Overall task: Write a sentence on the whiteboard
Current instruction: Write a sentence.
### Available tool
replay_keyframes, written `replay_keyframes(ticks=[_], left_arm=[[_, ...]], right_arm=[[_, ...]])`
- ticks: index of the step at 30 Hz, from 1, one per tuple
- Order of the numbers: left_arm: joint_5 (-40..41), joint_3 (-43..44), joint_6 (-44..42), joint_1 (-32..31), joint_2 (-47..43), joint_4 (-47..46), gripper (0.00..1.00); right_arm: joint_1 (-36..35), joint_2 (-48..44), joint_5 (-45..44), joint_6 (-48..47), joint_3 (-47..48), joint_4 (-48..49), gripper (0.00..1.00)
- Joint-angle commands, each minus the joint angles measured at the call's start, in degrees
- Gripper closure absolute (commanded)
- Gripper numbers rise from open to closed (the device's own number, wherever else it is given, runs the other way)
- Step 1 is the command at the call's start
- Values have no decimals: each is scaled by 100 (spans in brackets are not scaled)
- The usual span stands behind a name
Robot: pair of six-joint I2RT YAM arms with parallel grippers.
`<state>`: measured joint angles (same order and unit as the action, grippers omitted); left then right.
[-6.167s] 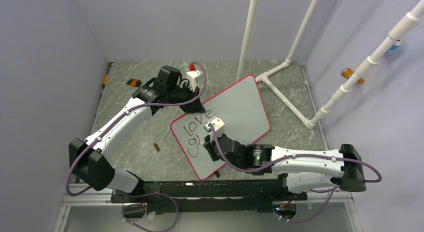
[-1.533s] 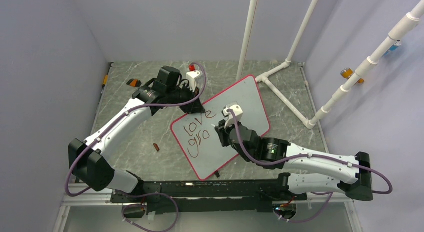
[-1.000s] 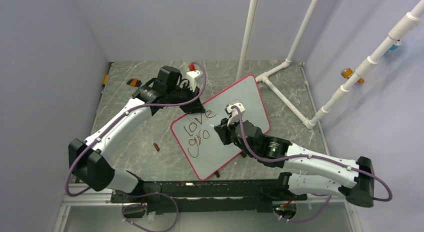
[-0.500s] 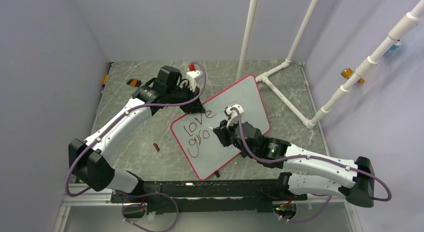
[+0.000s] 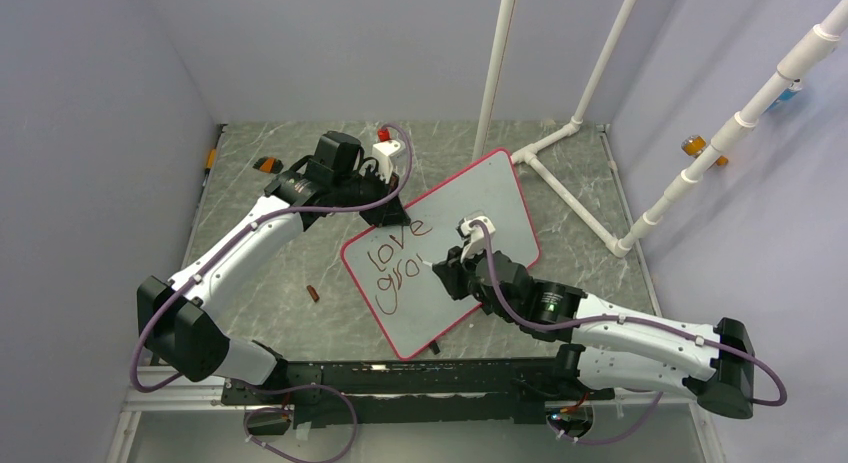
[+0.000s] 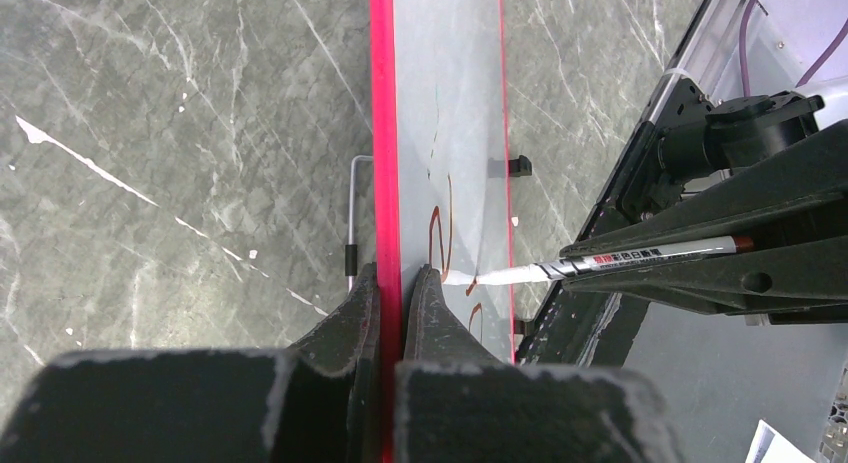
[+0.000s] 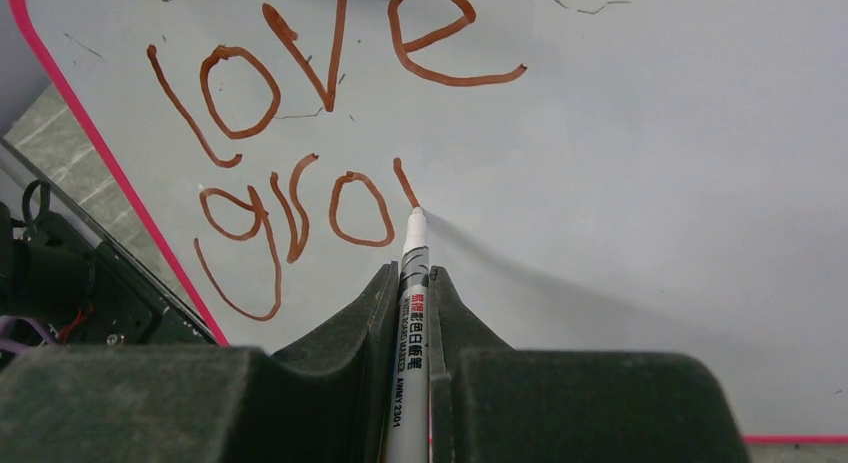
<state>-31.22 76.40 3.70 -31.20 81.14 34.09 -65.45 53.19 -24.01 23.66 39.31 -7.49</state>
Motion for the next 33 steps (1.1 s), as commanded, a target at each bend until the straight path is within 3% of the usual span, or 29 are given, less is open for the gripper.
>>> replay_keyframes(ticks=[1,33], left_arm=[[1145,-12,-946,28,-125,-263,100],[1136,-18,-955,18,-103,-249,100]], right_arm=[[15,-88,-179,130,-111,-186,100],[459,419,-177,-388,773,-73,100]])
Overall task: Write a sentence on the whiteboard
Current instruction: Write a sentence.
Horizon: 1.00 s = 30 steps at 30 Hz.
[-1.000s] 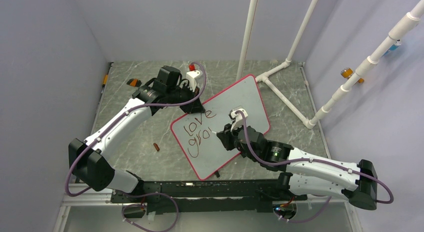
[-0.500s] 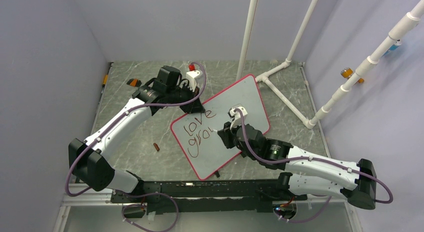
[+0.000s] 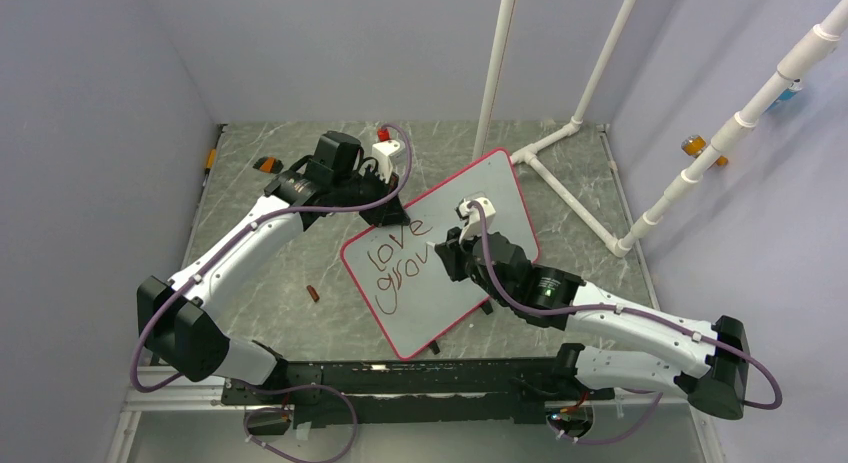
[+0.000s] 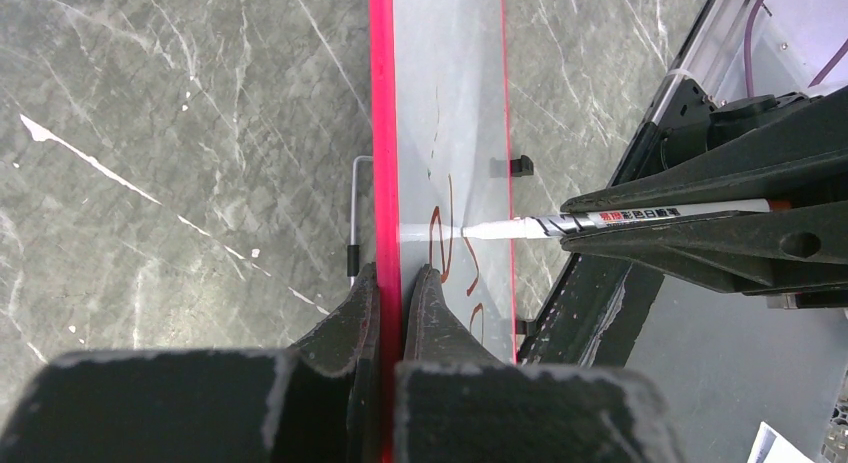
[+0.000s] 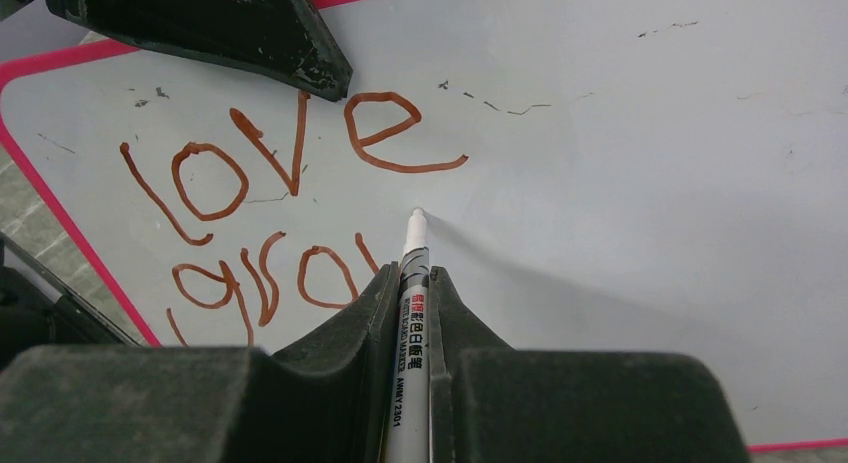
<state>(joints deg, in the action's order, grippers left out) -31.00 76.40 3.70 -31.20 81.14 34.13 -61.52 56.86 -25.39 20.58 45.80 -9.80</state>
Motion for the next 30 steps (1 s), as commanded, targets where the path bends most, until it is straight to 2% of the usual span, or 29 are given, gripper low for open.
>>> replay_keyframes(ticks=[1,16,30], left_arm=[[1116,-18,-956,23,-115,-251,100],[1114,-13,-951,25,-93,-261,100],[1088,-8,-954,25,-87,-250,100]], right_arm=[[61,40,-34,-54,86,150,100],[61,-494,33,538,-717,-95,100],[66,-321,-298,324,-313,-167,100]])
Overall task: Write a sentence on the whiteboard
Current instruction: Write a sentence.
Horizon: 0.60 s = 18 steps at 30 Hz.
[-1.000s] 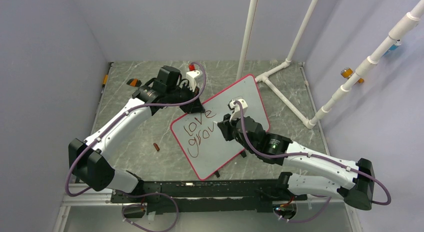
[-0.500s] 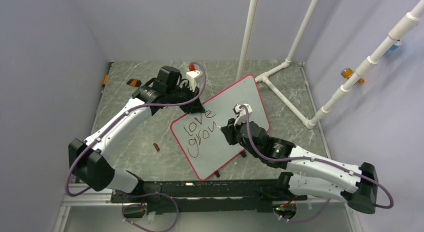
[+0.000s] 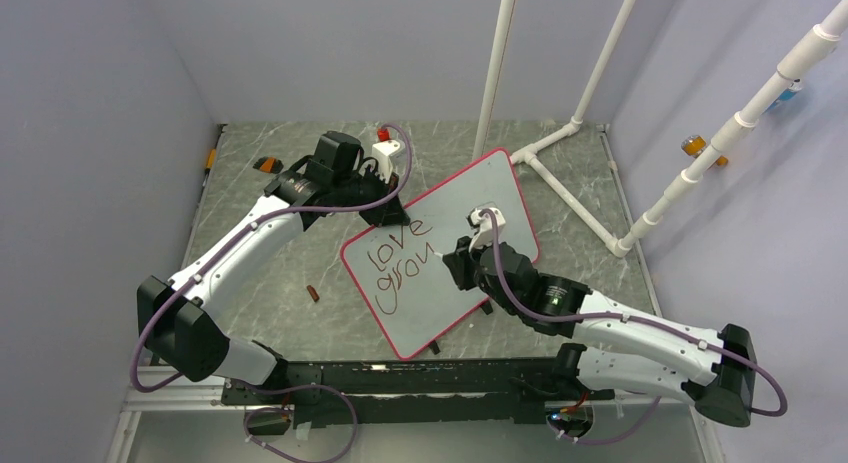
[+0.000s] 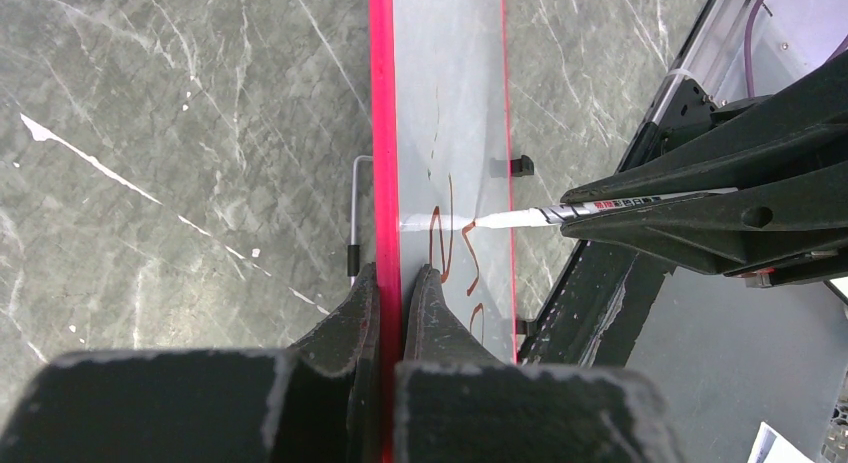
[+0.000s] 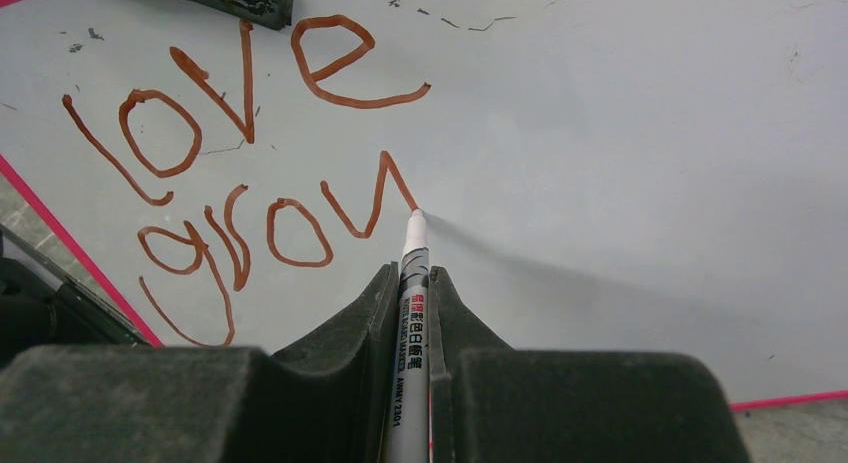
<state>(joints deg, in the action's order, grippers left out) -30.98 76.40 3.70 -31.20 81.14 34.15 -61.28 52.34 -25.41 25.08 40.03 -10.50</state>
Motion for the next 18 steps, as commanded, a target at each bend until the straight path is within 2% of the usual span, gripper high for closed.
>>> replay_keyframes(ticks=[1,18], left_arm=[[1086,-9,-959,24,-87,-253,100],[1042,-9,-943,9,-113,-242,100]], right_arm=[[50,155,-314,-153,313,-93,100],[90,541,-430,-497,867,-66,100]])
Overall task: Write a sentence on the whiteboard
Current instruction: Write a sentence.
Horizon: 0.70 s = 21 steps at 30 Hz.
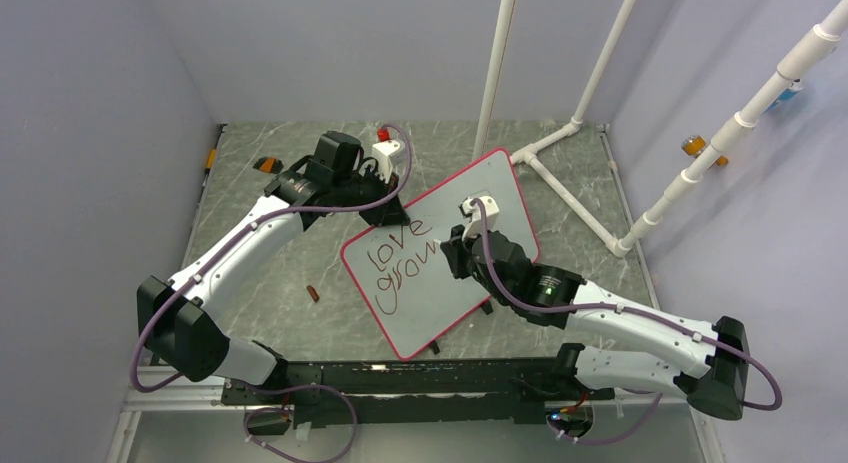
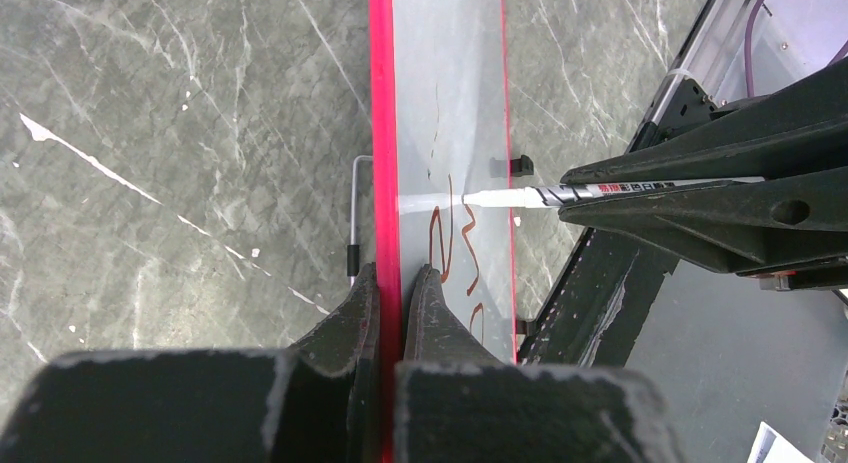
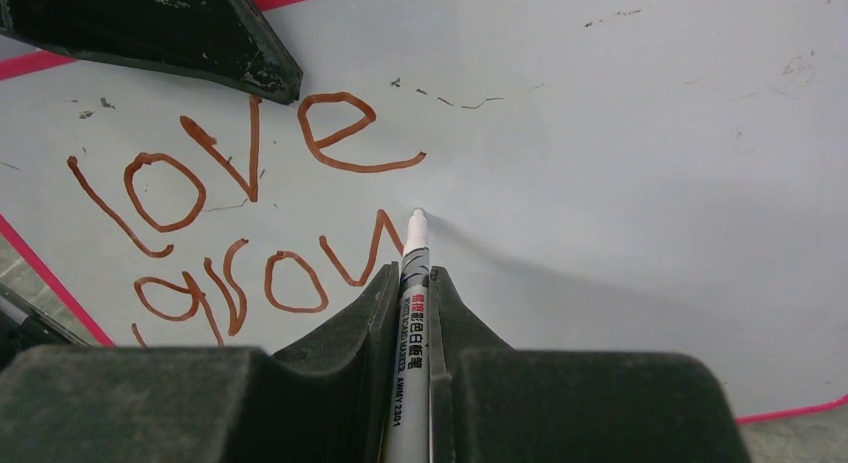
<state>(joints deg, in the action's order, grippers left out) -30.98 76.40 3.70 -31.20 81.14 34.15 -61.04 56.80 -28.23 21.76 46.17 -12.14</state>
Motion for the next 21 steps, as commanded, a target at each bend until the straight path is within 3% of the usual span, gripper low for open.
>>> replay_keyframes(ticks=[1,21], left_arm=[[1034,-9,-940,-3,-120,-254,100],[981,4,-915,-44,-97,-256,100]], right_arm=[[77,96,-148,-190,275,96,100],[91,-497,-316,-156,186,-80,100]])
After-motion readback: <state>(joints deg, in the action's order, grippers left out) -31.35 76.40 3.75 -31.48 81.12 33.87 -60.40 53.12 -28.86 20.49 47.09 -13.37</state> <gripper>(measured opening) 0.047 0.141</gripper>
